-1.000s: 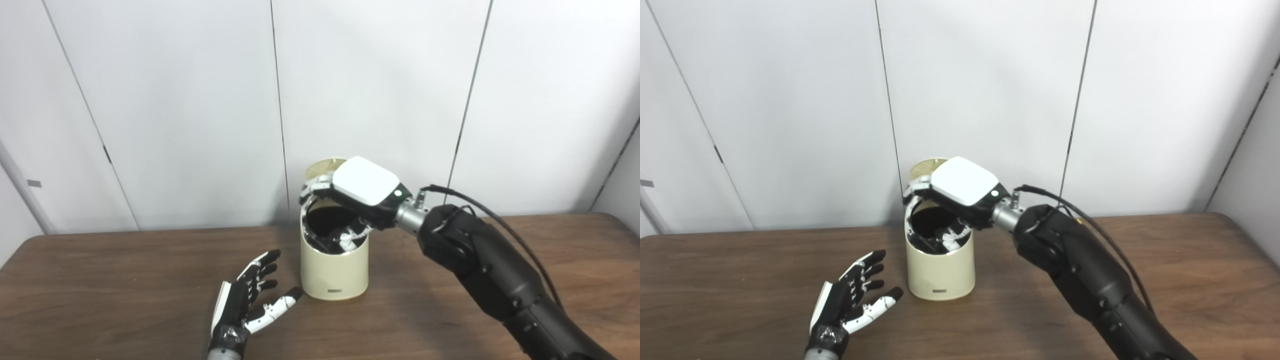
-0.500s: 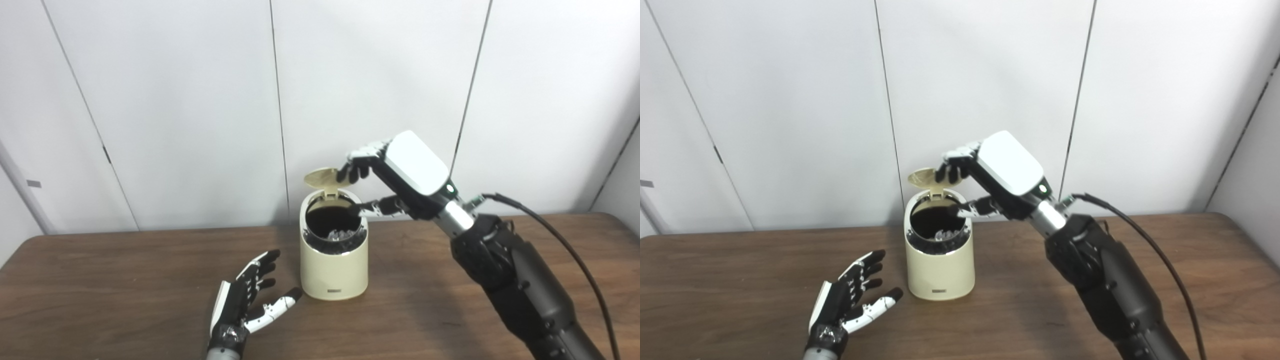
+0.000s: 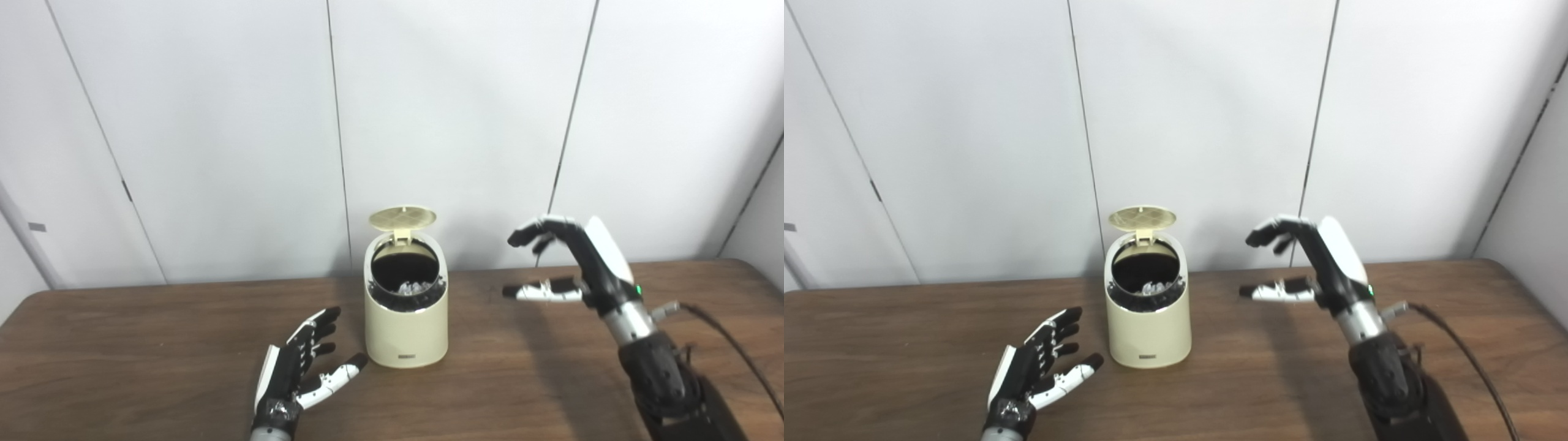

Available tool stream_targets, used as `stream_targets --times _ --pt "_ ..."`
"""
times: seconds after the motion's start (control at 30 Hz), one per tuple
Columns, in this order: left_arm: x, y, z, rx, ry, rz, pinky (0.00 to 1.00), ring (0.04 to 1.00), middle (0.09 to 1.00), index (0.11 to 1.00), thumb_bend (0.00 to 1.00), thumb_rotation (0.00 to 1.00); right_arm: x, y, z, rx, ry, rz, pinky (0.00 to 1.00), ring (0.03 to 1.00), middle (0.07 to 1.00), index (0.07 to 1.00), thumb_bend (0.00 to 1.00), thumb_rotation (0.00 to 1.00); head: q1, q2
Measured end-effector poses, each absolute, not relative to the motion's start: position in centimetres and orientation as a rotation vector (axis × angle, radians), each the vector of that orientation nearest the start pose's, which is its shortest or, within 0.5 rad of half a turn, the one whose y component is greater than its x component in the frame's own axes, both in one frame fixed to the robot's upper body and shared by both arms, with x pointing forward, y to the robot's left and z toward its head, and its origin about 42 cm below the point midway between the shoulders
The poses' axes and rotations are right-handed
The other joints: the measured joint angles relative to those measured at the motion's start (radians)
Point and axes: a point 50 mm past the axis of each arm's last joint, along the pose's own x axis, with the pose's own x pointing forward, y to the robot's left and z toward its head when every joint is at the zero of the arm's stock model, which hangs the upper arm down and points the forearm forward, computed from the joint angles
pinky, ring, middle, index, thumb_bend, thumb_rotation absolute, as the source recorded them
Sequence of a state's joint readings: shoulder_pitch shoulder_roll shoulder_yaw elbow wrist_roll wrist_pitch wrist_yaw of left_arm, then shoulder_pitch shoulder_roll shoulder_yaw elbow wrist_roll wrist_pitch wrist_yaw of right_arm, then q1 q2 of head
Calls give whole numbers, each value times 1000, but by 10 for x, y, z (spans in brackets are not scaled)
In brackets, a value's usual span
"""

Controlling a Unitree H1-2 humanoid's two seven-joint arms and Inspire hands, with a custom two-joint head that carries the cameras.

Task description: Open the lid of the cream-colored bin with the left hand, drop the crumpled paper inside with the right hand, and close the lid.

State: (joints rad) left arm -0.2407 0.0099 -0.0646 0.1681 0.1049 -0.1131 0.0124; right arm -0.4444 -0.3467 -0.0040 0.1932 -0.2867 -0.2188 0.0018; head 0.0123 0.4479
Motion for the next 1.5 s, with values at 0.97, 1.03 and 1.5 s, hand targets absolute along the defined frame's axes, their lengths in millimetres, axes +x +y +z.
stream_targets --times 0.97,1.03,1.5 --pt "351 185 139 126 -241 -134 772 876 895 925 738 241 386 -291 140 -160 -337 -16 613 769 863 856 813 256 31 -26" --pt "351 187 145 156 -264 -130 774 881 903 932 754 264 386 -291 140 -153 -338 -16 603 765 861 856 812 255 31 -26" --pt "399 189 213 286 -470 -173 782 922 935 942 886 336 384 -292 140 -154 -341 -14 599 758 854 844 817 234 28 -20"
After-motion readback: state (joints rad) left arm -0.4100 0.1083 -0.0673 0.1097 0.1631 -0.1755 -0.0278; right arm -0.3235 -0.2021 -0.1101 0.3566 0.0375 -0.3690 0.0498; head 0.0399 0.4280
